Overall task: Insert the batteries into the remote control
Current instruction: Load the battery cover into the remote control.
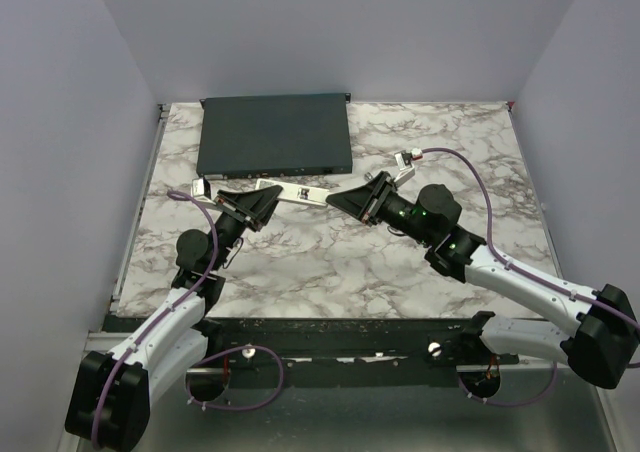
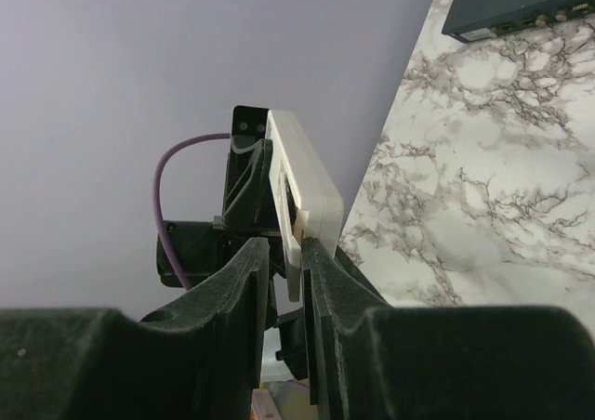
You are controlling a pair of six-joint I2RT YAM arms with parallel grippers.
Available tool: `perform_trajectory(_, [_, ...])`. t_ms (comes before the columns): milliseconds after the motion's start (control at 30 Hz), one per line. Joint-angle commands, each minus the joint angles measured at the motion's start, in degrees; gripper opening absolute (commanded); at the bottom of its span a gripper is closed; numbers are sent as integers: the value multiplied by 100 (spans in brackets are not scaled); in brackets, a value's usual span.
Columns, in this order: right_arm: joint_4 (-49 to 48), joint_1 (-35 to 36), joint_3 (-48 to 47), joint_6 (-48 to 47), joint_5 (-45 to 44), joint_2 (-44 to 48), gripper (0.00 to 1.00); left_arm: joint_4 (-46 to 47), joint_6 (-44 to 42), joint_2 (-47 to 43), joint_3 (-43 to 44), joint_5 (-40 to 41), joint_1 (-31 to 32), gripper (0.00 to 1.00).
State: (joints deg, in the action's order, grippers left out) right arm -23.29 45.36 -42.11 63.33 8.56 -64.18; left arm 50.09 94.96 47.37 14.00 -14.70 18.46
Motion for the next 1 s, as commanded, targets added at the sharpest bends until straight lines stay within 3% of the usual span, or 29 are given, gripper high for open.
perform_trajectory(0, [184, 8, -113, -124, -153, 92, 28, 255, 49, -41, 14, -75, 40, 0])
perform_trajectory(967, [279, 8, -43, -122, -180, 186, 31, 184, 51, -117, 15, -51, 35, 0])
